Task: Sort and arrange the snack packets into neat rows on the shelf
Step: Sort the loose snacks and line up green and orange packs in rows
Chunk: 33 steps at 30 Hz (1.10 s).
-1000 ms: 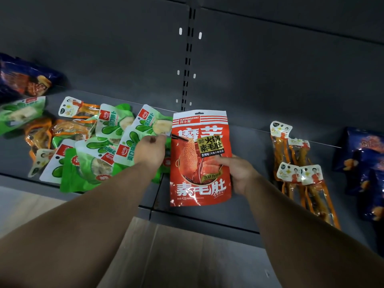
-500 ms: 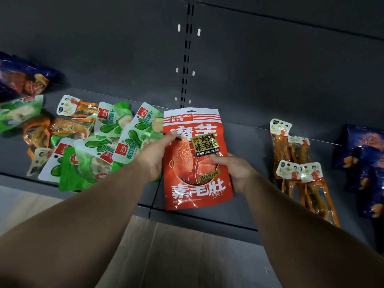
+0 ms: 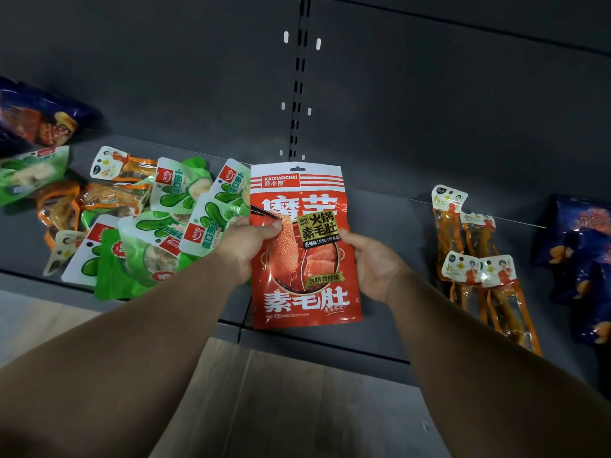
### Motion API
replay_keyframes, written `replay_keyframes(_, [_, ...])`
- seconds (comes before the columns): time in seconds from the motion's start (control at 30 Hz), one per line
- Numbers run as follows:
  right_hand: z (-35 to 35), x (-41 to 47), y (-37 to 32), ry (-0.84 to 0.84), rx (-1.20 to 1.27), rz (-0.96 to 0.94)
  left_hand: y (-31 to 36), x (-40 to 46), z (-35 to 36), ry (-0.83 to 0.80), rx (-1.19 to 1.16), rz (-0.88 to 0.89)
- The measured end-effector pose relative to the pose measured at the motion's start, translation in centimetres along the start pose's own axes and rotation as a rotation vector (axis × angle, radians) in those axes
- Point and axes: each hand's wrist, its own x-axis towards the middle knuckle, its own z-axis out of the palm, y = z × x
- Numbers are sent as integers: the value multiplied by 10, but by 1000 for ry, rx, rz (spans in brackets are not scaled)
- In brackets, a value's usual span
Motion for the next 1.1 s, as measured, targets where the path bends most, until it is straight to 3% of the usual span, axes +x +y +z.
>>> replay_keyframes(0.3, [-2,5,-2,103,67,-66,2,0,4,-28,14,65])
replay_keyframes(0.7, [-9,18,10,222,-109,-57,-7,2,6,-75,96,99])
replay_keyframes(1.1, [-21,27,14,364,-104,-70,-20,3,9,-71,317,74])
